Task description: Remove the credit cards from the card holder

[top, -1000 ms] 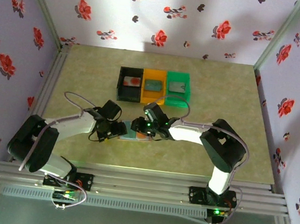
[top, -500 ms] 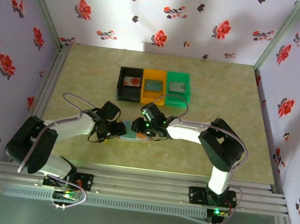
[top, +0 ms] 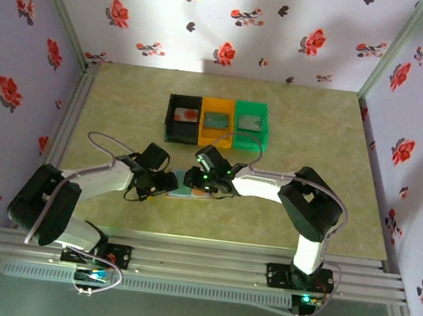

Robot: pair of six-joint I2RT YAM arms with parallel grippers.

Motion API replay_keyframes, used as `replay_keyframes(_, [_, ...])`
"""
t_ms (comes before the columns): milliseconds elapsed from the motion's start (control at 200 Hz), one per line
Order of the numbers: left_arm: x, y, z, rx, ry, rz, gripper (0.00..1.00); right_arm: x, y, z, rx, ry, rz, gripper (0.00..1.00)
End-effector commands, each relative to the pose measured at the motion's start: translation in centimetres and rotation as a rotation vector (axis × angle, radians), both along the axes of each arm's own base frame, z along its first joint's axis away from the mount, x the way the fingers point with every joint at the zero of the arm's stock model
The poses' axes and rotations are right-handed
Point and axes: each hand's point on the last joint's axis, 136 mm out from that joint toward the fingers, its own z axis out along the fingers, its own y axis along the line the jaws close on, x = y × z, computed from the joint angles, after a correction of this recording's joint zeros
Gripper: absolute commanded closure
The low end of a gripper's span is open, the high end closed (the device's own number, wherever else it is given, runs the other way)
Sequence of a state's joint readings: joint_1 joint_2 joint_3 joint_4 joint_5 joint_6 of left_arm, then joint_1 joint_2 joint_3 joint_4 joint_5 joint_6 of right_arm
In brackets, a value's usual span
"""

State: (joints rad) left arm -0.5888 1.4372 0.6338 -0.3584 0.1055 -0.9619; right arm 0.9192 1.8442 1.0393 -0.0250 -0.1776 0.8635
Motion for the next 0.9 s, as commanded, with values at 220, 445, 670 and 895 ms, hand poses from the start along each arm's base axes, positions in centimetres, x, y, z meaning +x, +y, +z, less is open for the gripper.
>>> replay_keyframes(220, [-5.4,2.0,-7.5,0.035,0.173,-0.008,0.20,0.3,0.2,-0.6,-0.055,-0.026,0.003,0.67])
replay_keyframes(445, [-5.5,2.1,-7.9,0.034,0.174,-0.012,0.20,0.3,-0.1,-0.9,-0.066,-0.032,-0.006,0.68])
replay_keyframes(670, [-5.4,1.9,-8.2,0.029,0.170,-0.016,0.20,0.2,-0.2,-1.3,-0.068,-0.033,0.001,0.68])
replay_keyframes(895, [-5.4,1.7,-8.6,0.016,0.167,-0.025,0.20,-0.1,0.5,-1.7,-0.014,-0.015,0.011,0.68])
